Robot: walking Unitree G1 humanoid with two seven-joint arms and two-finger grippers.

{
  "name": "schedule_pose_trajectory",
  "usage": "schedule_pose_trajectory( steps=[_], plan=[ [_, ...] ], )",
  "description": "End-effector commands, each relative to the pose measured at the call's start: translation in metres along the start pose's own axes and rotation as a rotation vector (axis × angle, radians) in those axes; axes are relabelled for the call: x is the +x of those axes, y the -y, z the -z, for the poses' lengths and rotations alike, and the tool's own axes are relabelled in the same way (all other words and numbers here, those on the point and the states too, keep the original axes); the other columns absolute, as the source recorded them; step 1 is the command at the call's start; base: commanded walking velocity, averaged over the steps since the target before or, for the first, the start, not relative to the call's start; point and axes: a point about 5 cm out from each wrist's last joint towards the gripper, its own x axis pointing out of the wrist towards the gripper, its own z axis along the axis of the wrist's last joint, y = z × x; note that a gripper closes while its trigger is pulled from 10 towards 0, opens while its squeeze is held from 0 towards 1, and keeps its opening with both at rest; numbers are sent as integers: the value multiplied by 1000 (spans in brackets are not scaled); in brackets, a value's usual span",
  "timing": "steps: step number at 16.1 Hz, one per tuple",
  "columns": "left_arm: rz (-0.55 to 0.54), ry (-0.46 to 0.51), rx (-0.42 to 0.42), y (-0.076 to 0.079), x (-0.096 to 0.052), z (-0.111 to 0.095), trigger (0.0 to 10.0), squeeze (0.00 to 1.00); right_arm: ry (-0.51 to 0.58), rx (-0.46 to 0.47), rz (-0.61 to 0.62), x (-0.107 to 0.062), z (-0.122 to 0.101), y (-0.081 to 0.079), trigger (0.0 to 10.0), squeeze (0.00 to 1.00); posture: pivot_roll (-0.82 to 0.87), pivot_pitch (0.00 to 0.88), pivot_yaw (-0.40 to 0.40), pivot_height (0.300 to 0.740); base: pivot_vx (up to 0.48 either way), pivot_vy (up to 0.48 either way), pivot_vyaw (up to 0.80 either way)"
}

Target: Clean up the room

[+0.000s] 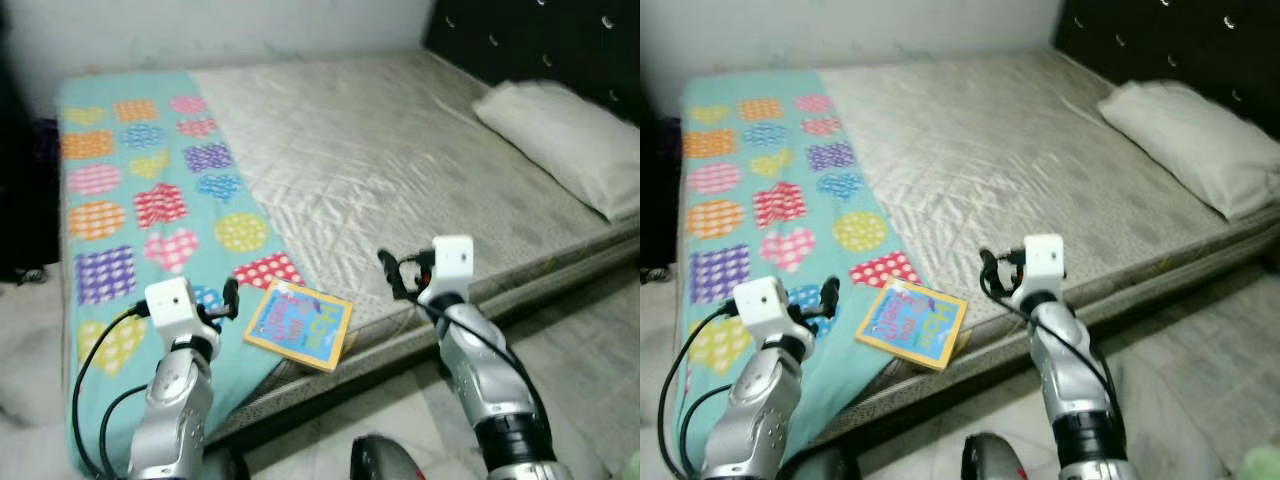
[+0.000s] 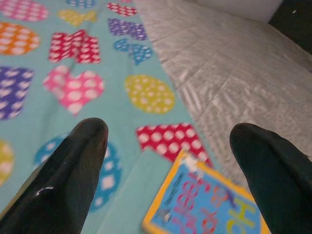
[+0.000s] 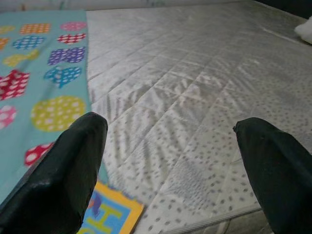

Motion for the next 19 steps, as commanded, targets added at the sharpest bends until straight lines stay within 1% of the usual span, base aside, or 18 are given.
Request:
schedule_pose_trajectory(
  steps=[1, 4, 11, 14, 16, 17, 18, 19],
  plan=[
    [5, -4, 7, 1, 0, 1, 10000, 0, 17, 7, 2, 1, -4, 1, 10000, 0, -107, 0, -44, 713, 0, 0, -400],
    [5, -2, 9, 1, 0, 1, 10000, 0, 17, 9, 1, 1, -3, 1, 10000, 0, -105, 0, -45, 740, 0, 0, 0],
    [-10, 13, 27, 0, 2, 1, 10000, 0, 24, 5, 0, 3, -4, 0, 10000, 0, -99, 0, -37, 740, 0, 0, 0],
    [-39, 33, 51, -9, 0, -3, 10000, 0, 25, 9, 7, 1, -2, 2, 10000, 0, -91, 0, -29, 740, 0, 0, 0],
    [-43, 37, 51, -11, 0, -3, 10000, 0, 14, 9, 4, -1, 3, 0, 10000, 0, -90, 0, -26, 740, 0, 0, 0],
    [-48, 54, 79, -13, -1, -3, 10000, 0, 7, 3, 0, -3, 6, -3, 10000, 0, -91, 0, -25, 740, 0, 0, 0],
    [-59, 72, 116, -17, -2, -4, 10000, 0, 34, 13, -11, -5, 4, -3, 10000, 0, -92, 0, -24, 740, 0, 0, 0],
    [-54, 87, 137, -20, -4, -6, 10000, 0, 50, 2, -7, -8, 2, -1, 10000, 0, -90, 0, -24, 740, 0, 0, 0]
  ],
)
